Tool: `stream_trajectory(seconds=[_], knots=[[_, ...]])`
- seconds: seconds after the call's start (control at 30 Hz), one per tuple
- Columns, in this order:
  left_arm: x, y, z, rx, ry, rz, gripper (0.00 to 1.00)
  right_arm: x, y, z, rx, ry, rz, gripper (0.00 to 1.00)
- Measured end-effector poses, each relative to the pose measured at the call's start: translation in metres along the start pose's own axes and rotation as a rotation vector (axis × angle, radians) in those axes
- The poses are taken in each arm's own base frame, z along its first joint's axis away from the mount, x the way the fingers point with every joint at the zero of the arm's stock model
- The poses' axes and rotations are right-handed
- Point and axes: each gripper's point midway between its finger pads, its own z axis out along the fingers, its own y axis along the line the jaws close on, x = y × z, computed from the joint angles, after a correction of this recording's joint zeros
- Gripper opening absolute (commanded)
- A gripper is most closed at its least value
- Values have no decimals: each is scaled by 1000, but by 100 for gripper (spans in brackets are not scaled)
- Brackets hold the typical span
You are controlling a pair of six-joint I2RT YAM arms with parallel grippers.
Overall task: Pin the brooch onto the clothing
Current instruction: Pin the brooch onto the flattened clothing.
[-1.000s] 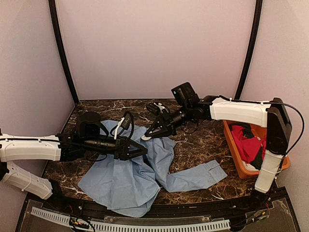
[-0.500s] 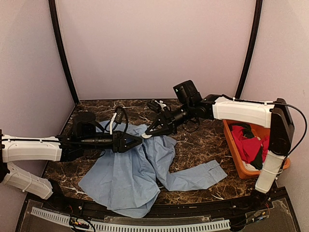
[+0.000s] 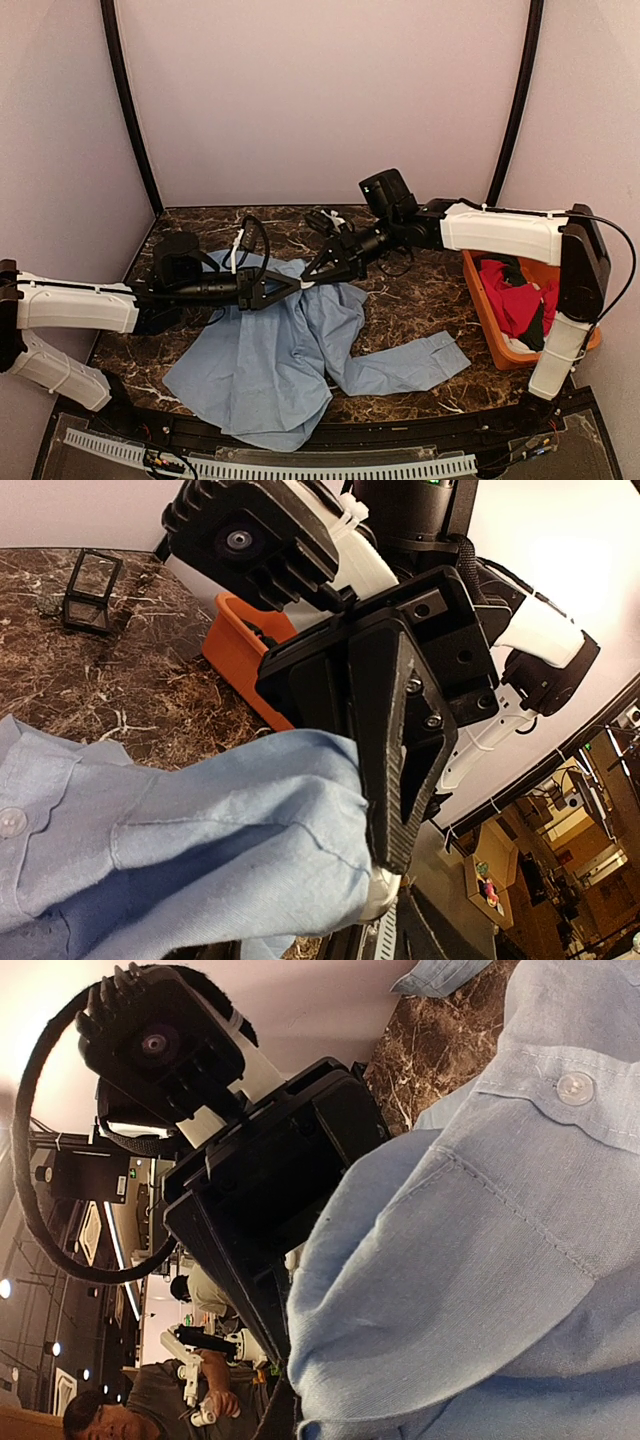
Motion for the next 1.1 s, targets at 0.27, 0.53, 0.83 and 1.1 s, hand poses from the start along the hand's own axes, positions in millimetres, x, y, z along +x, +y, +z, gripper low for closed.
stream_trajectory(seconds=[0.27, 0.53, 0.83, 1.1], knots=[[-1, -2, -4, 36, -26, -16, 49, 5, -4, 1, -6, 12, 1, 0], [-2, -3, -3, 91, -37, -49, 43, 8, -3, 1, -20, 25, -14, 0], [2, -4, 1, 123, -18, -73, 33, 11, -2, 5, -21, 36, -38, 0], [4, -6, 1, 138, -6, -84, 13, 20, -5, 10, -2, 62, -64, 0]])
